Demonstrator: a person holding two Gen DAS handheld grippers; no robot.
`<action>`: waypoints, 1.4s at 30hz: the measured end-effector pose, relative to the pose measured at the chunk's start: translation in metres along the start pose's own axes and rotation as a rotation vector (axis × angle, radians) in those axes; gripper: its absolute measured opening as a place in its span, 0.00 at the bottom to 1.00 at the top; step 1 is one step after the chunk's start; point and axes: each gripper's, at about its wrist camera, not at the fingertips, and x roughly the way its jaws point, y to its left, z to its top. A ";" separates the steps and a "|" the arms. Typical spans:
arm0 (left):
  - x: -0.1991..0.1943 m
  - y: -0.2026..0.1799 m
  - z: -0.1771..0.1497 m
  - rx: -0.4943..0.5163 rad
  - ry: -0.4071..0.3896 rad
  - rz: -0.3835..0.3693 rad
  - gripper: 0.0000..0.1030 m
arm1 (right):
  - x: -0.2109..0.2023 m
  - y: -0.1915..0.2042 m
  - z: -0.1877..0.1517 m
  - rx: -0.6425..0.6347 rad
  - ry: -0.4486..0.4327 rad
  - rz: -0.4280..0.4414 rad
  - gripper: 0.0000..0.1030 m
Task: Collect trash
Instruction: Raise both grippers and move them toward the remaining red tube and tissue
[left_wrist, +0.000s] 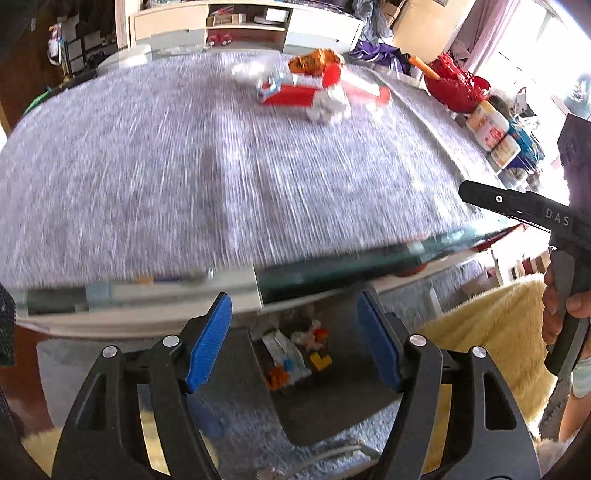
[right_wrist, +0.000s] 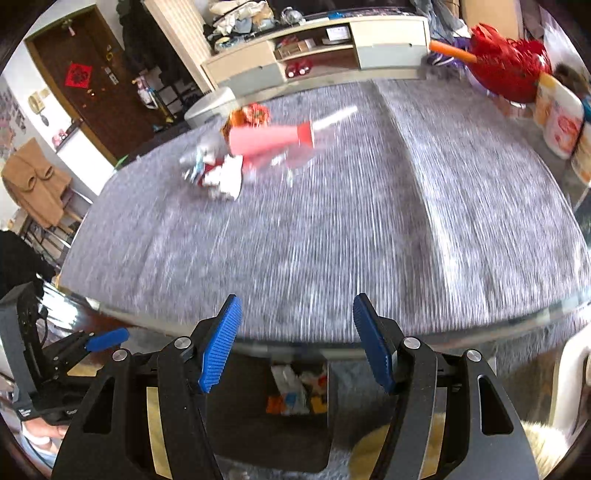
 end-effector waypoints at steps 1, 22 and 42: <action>0.002 0.000 0.007 0.004 -0.005 0.004 0.64 | 0.003 0.000 0.007 -0.001 -0.004 -0.002 0.62; 0.038 -0.024 0.128 0.105 -0.095 -0.019 0.60 | 0.068 -0.009 0.091 0.029 0.016 0.058 0.38; 0.083 -0.032 0.161 0.130 -0.053 -0.077 0.41 | 0.082 -0.022 0.097 0.112 0.066 0.055 0.45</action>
